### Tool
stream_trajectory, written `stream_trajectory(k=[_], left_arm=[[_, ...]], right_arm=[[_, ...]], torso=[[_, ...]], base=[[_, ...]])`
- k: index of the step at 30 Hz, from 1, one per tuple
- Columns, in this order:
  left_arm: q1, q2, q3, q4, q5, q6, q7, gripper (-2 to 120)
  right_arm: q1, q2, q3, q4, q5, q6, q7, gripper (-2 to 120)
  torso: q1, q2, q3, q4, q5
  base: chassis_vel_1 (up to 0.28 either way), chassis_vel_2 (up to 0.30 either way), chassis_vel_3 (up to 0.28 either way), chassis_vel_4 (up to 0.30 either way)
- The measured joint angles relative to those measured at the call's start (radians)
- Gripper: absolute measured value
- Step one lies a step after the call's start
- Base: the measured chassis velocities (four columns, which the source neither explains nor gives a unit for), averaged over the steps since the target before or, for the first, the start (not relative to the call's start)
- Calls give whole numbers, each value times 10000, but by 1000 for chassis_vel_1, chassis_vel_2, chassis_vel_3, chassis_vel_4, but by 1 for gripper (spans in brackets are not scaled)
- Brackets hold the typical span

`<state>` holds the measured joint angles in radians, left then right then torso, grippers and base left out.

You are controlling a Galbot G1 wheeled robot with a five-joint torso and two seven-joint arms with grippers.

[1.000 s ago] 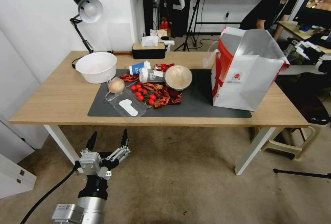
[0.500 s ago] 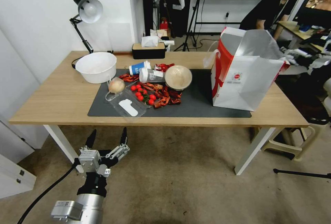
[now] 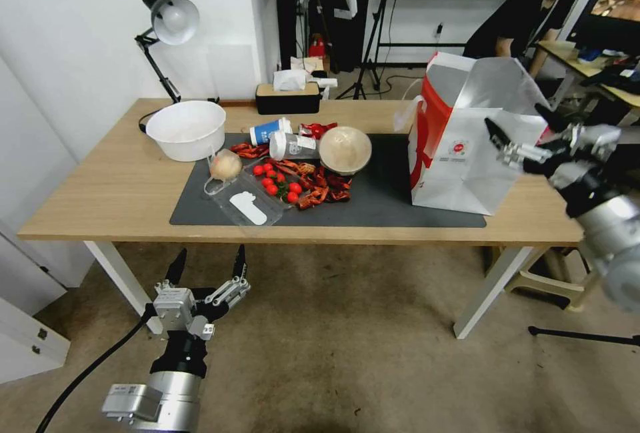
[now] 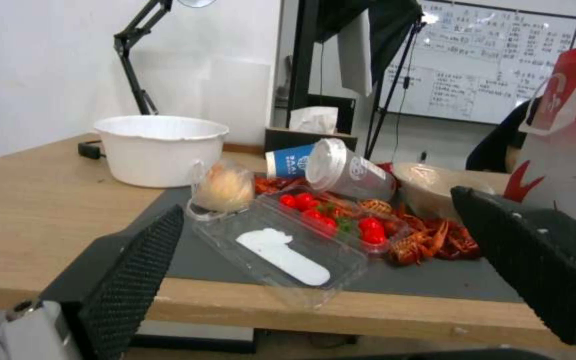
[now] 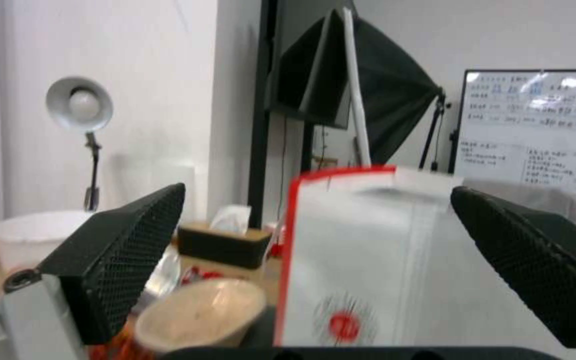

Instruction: Pick up the food delivery bag from the floor and place it on the table.

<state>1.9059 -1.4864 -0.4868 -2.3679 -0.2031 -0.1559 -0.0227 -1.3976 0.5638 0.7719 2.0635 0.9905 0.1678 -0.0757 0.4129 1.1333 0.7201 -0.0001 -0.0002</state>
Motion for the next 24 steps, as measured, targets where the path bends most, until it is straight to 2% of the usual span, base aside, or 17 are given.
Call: stream_trajectory(k=[3, 5, 8, 9, 11, 12, 14, 15, 17, 24], left_arm=[[-91, 3, 11, 127, -39, -4, 20, 100], [-98, 2, 16, 141, -46, -4, 26, 100], [-180, 3, -27, 298, 126, -9, 258, 100], [-180, 3, -27, 298, 126, -9, 258, 100], [-270, -3, -26, 404, 161, -24, 310, 100], [-270, -3, -26, 404, 161, -24, 310, 100], [-295, -36, -26, 447, 282, 71, 641, 100], [-295, -36, -26, 447, 282, 71, 641, 100], [-351, -47, -7, 533, 328, 126, 787, 100], [-569, -25, -76, 832, 337, 103, 803, 100]], right_arm=[[-1157, 994, 7, 422, -1231, 609, -229, 100], [-1352, 1179, 0, 454, -1433, 675, -262, 100], [-2492, 2686, -467, 557, -2524, 1116, -232, 100], [-2492, 2686, -467, 557, -2524, 1116, -232, 100], [-2917, 3665, -766, 534, -2986, 1246, -215, 100], [-2917, 3665, -766, 534, -2986, 1246, -215, 100], [-3121, 4461, -1125, 330, -3535, 1439, -173, 100], [-3121, 4461, -1125, 330, -3535, 1439, -173, 100], [-3182, 4962, -1405, 202, -3764, 1524, -119, 100], [-3256, 5515, -1708, 74, -3956, 1499, -12, 100]], torso=[[0, 0, 0, 1, -2], [0, 0, 0, 0, 0], [0, 0, 0, -1, -1], [0, 0, 0, -1, -1], [-1, 0, -1, -1, -2], [-1, 0, -1, -1, -2], [-1, 0, -1, -2, 0], [-1, 0, -1, -2, 0], [-1, 0, 0, 1, 0], [0, 0, 0, 0, 1]], base=[[0, 0, 0, 0], [0, 0, 0, 0], [0, 0, 0, 0], [0, 0, 0, 0], [0, 0, 0, 0], [0, 0, 0, 0], [0, 0, 0, 0], [0, 0, 0, 0], [0, 0, 0, 0], [0, 0, 0, 0]])
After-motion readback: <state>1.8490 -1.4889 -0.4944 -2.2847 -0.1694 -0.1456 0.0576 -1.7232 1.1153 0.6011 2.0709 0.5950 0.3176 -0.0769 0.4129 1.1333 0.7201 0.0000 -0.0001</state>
